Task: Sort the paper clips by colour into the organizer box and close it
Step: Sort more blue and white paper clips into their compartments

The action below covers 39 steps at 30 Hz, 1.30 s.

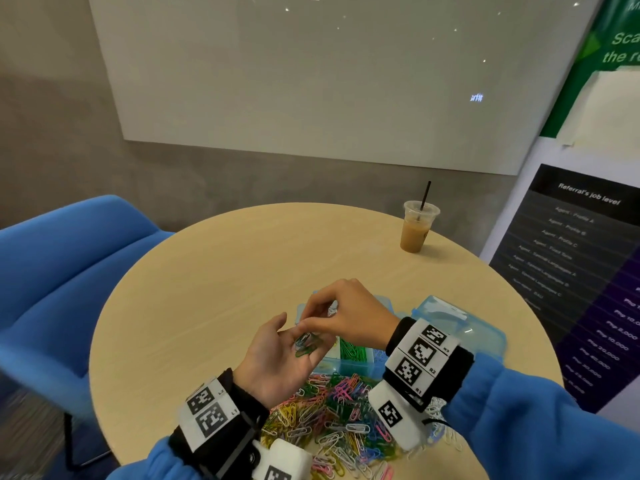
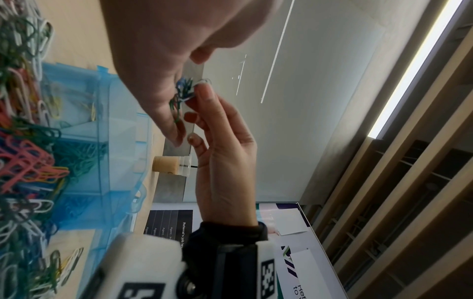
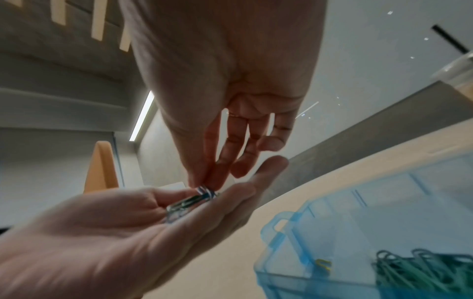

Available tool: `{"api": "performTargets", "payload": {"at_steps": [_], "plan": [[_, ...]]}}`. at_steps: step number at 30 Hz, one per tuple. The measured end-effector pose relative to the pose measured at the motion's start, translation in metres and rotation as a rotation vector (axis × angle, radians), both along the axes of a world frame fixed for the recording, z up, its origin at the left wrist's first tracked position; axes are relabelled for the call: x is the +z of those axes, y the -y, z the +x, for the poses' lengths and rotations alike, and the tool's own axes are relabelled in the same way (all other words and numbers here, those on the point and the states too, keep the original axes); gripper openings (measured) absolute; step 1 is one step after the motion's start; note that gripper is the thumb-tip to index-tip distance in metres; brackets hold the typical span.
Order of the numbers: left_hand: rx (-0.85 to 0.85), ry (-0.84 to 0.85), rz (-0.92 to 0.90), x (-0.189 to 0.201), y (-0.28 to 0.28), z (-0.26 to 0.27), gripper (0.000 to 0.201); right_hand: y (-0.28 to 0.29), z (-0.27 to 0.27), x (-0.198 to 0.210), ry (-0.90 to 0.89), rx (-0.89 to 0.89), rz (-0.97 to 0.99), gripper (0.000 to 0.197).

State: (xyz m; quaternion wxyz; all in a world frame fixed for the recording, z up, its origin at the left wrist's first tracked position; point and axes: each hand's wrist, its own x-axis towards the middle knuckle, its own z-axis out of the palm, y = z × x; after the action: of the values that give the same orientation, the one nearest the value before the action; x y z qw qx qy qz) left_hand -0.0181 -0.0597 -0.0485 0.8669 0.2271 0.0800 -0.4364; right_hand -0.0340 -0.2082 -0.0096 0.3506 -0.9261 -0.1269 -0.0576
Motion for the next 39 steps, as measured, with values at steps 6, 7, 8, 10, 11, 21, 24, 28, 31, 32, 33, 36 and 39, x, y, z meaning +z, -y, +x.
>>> {"api": "performTargets", "payload": {"at_steps": [6, 7, 8, 10, 11, 21, 24, 28, 31, 32, 33, 36, 39], "plan": [[-0.023, 0.062, 0.025, 0.003, 0.001, 0.000, 0.056, 0.004, 0.001, 0.005, -0.003, -0.061, 0.074, 0.008], [-0.028, 0.079, 0.030, 0.005, 0.001, -0.001, 0.054, 0.004, 0.001, 0.005, 0.005, -0.082, 0.080, 0.008], [-0.034, 0.097, 0.031, 0.007, 0.002, -0.002, 0.053, 0.005, 0.003, 0.005, 0.012, -0.107, 0.084, 0.008], [-0.047, 0.118, 0.038, 0.010, 0.002, -0.003, 0.051, 0.006, 0.004, 0.004, 0.006, -0.149, 0.117, 0.009], [-0.054, 0.122, 0.043, 0.010, 0.002, -0.003, 0.050, 0.007, 0.004, 0.003, -0.008, -0.161, 0.146, 0.011], [-0.039, 0.073, 0.037, 0.006, 0.001, 0.001, 0.049, -0.003, -0.007, 0.011, 0.009, -0.024, 0.099, 0.007], [-0.030, 0.079, 0.007, 0.007, 0.000, 0.002, 0.048, -0.003, -0.007, 0.011, 0.046, -0.002, 0.043, 0.006], [-0.005, 0.095, -0.003, 0.010, -0.001, 0.003, 0.043, 0.000, -0.007, 0.009, 0.060, -0.019, 0.014, 0.005], [0.024, 0.100, 0.031, 0.012, -0.001, 0.002, 0.035, 0.004, -0.006, 0.009, 0.062, -0.055, 0.022, 0.007], [0.029, 0.110, 0.055, 0.012, 0.000, 0.001, 0.034, 0.006, -0.006, 0.009, 0.076, -0.067, 0.035, 0.006], [0.025, 0.122, 0.075, 0.012, 0.000, 0.001, 0.032, 0.007, -0.004, 0.008, 0.091, -0.079, 0.055, 0.004], [0.002, 0.137, 0.094, 0.012, 0.002, -0.001, 0.029, 0.013, 0.000, 0.002, 0.100, -0.116, 0.120, 0.006], [-0.024, 0.136, 0.111, 0.011, 0.006, -0.003, 0.024, 0.014, 0.000, 0.000, 0.065, -0.124, 0.205, 0.011]]}}
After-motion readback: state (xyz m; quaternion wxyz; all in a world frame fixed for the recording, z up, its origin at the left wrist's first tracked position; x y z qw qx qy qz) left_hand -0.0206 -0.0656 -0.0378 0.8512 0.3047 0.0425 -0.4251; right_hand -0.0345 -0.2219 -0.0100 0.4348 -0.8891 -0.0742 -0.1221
